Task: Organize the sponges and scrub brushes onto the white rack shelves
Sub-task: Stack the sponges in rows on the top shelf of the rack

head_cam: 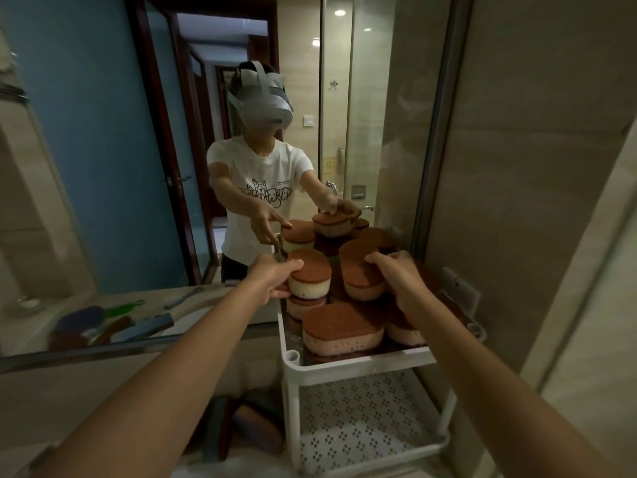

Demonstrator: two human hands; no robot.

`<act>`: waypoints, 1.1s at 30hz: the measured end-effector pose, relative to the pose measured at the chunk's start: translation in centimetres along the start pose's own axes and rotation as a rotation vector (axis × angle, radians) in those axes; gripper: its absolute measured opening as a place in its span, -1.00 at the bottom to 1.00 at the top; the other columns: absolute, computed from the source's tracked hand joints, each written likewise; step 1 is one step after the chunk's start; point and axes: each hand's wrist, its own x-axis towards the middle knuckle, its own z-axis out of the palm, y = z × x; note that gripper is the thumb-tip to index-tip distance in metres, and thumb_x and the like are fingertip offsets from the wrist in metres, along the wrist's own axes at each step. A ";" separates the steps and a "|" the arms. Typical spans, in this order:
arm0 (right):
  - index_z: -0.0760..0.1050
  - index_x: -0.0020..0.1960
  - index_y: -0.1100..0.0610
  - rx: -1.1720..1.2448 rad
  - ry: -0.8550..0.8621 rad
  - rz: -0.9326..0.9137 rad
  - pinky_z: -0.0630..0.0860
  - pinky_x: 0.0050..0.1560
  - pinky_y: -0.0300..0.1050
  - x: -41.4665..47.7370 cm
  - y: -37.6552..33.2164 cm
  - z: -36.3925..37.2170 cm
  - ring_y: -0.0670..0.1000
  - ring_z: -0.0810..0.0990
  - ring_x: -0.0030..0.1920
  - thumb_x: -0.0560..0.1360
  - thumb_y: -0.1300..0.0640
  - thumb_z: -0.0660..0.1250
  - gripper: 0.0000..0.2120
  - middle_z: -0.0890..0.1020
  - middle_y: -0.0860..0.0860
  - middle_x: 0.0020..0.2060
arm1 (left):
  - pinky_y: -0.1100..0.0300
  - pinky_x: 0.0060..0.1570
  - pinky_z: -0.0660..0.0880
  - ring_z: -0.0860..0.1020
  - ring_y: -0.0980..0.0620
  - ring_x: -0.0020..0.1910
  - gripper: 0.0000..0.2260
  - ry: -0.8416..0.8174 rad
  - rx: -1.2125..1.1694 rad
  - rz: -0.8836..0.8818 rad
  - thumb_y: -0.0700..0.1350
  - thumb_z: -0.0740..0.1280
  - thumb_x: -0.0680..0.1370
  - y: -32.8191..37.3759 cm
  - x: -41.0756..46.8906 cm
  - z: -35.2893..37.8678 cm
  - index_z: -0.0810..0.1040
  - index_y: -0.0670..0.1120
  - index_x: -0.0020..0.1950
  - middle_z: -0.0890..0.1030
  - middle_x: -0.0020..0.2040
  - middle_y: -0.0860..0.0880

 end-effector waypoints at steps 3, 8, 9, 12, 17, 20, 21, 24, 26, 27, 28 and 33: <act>0.34 0.08 0.13 -0.014 0.002 0.009 0.52 0.10 0.01 0.5 -0.5 0.3 0.09 0.52 0.09 0.46 0.02 0.35 -0.69 0.50 0.07 0.05 | 0.06 0.04 0.48 0.53 -0.14 0.23 -0.65 -0.005 -0.001 -0.030 -0.12 0.33 0.54 -0.2 0.3 -0.4 0.46 -0.23 0.29 0.54 0.26 -0.18; 0.32 0.15 0.07 -0.036 -0.046 -0.010 0.51 0.16 0.03 0.8 -1.3 1.7 0.11 0.49 0.15 0.49 0.08 0.31 -0.71 0.47 0.07 0.08 | 0.11 0.02 0.47 0.54 -0.11 0.14 -0.64 -0.050 -0.031 -0.085 -0.11 0.32 0.55 -0.3 0.3 -0.8 0.45 -0.24 0.30 0.56 0.19 -0.16; 0.33 0.15 0.06 -0.047 -0.051 -0.013 0.51 0.17 0.03 0.8 -1.3 2.0 0.11 0.49 0.15 0.49 0.08 0.30 -0.73 0.47 0.07 0.08 | 0.11 0.02 0.47 0.54 -0.09 0.09 -0.64 -0.058 -0.037 -0.086 -0.11 0.32 0.55 -0.4 0.4 -0.8 0.46 -0.24 0.30 0.56 0.15 -0.16; 0.37 0.19 0.04 -0.106 -0.057 -0.033 0.51 0.13 0.00 0.7 -1.2 2.6 0.10 0.49 0.12 0.52 0.07 0.25 -0.74 0.47 0.08 0.14 | 0.13 0.01 0.46 0.52 -0.05 0.03 -0.66 -0.064 -0.049 -0.082 -0.11 0.31 0.55 -0.7 0.4 -0.8 0.47 -0.23 0.28 0.56 0.15 -0.15; 0.30 0.39 0.04 -0.392 -0.034 -0.270 0.43 -0.26 -0.18 0.3 -0.5 2.8 -0.04 0.49 -0.21 0.57 0.10 0.13 -0.62 0.55 0.07 0.06 | 0.12 -0.01 0.45 0.50 -0.07 0.08 -0.65 -0.073 -0.055 -0.076 -0.12 0.31 0.55 -0.8 0.3 -0.8 0.45 -0.23 0.29 0.54 0.25 -0.18; 0.34 0.39 0.06 -0.541 -0.059 -0.408 0.40 -0.18 -0.21 -0.4 -0.4 3.1 -0.01 0.54 -0.15 0.58 0.14 0.13 -0.62 0.58 0.08 0.12 | 0.11 -0.01 0.46 0.50 -0.06 0.06 -0.66 -0.071 -0.057 -0.073 -0.12 0.32 0.55 -0.8 0.2 -0.8 0.46 -0.24 0.28 0.55 0.23 -0.19; 0.38 0.37 0.06 -0.585 -0.068 -0.435 0.39 -0.13 -0.22 -0.6 -0.3 3.2 0.03 0.57 -0.04 0.58 0.13 0.14 -0.64 0.58 0.08 0.15 | 0.11 -0.01 0.46 0.50 -0.05 0.06 -0.66 -0.067 -0.055 -0.071 -0.12 0.31 0.55 -0.8 0.2 -0.8 0.47 -0.24 0.28 0.55 0.23 -0.19; 0.45 0.32 0.09 -0.641 -0.109 -0.445 0.39 -0.11 -0.24 -0.7 -0.1 3.2 0.06 0.56 0.11 0.58 0.09 0.16 -0.67 0.59 0.08 0.18 | 0.11 -0.02 0.46 0.50 -0.06 0.05 -0.66 -0.061 -0.053 -0.075 -0.12 0.32 0.54 -0.8 0.1 -0.6 0.47 -0.24 0.27 0.55 0.24 -0.19; 0.44 0.33 0.09 -0.673 -0.141 -0.441 0.38 -0.10 -0.25 -0.3 0.0 3.0 0.07 0.56 0.13 0.58 0.07 0.18 -0.66 0.57 0.08 0.21 | 0.11 -0.02 0.46 0.50 -0.06 0.05 -0.65 -0.058 -0.050 -0.086 -0.11 0.32 0.54 -0.8 0.1 -0.6 0.46 -0.23 0.28 0.54 0.25 -0.19; 0.44 0.34 0.08 -0.696 -0.148 -0.441 0.39 -0.10 -0.25 0.0 0.0 3.0 0.08 0.56 0.14 0.58 0.05 0.18 -0.65 0.56 0.10 0.22 | 0.11 -0.02 0.46 0.49 -0.06 0.05 -0.65 -0.058 -0.049 -0.091 -0.11 0.31 0.55 -0.7 0.1 -0.5 0.46 -0.23 0.29 0.54 0.26 -0.19; 0.44 0.34 0.06 -0.723 -0.149 -0.441 0.40 -0.12 -0.25 0.2 0.1 3.0 0.10 0.57 0.12 0.57 0.03 0.18 -0.64 0.55 0.12 0.22 | 0.11 0.00 0.45 0.49 -0.06 0.05 -0.65 -0.057 -0.047 -0.094 -0.11 0.31 0.55 -0.6 0.0 -0.5 0.46 -0.23 0.29 0.54 0.26 -0.19; 0.40 0.35 -0.05 -0.893 -0.127 -0.441 0.52 0.06 0.00 0.4 0.3 3.5 0.21 0.52 0.13 0.57 -0.04 0.13 -0.63 0.45 0.18 0.26 | 0.11 0.02 0.44 0.49 -0.09 0.09 -0.65 -0.034 -0.058 -0.096 -0.11 0.30 0.55 -0.7 -0.3 -0.3 0.44 -0.22 0.29 0.53 0.21 -0.17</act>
